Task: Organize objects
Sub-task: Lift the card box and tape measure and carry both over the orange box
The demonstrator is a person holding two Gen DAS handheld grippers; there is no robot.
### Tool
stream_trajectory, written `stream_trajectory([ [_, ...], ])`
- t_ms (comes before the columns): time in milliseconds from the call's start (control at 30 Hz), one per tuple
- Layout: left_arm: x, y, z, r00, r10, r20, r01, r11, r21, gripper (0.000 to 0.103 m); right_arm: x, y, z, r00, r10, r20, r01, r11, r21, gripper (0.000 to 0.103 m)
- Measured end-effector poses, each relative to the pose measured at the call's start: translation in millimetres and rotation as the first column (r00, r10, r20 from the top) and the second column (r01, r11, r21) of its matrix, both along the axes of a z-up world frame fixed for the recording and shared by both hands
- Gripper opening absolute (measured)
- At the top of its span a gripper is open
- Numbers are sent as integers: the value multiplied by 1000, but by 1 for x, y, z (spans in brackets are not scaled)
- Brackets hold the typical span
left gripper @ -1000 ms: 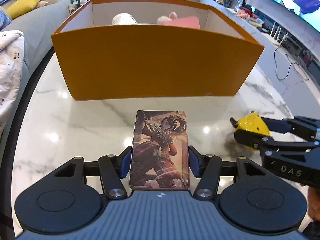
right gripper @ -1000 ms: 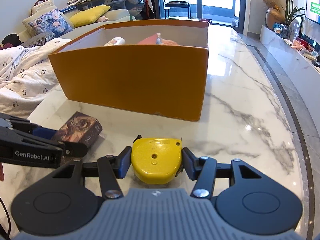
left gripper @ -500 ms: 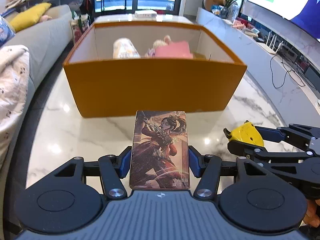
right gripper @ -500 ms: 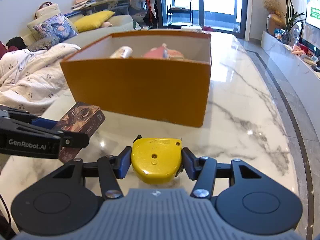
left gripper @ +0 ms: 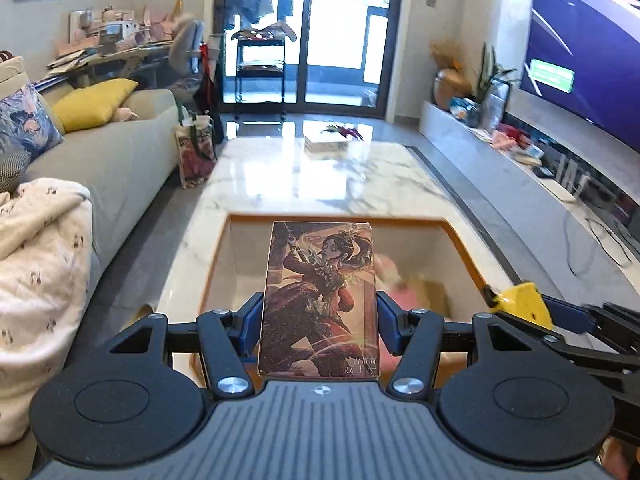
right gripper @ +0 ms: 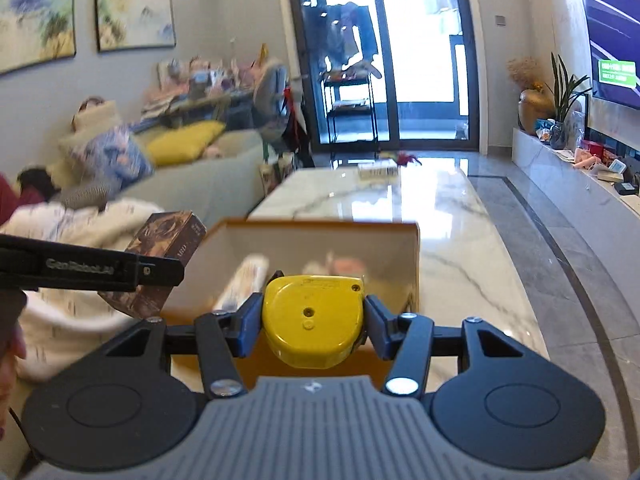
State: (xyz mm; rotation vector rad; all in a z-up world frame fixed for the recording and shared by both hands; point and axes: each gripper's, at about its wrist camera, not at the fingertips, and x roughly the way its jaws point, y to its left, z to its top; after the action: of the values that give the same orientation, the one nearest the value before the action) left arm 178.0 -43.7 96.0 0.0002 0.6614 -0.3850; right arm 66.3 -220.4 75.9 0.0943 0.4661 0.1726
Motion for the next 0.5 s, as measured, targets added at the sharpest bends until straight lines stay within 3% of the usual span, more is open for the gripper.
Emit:
stream_trajectory([
  [167,43,-8,-30,997,30,-70,-30,1000,6,66,53,1,-15,999,-22,-31,24,999,47,56],
  [300,62,-13,-56,991,32,-131,-31,999,10,66,79,11,-32,997,-12,-78,15,999,32,56],
  [500,67,-22,-75,987,44,-155,-37,998,49,66,94,23,-59,990,-4,-143,1,1000,-26,56],
])
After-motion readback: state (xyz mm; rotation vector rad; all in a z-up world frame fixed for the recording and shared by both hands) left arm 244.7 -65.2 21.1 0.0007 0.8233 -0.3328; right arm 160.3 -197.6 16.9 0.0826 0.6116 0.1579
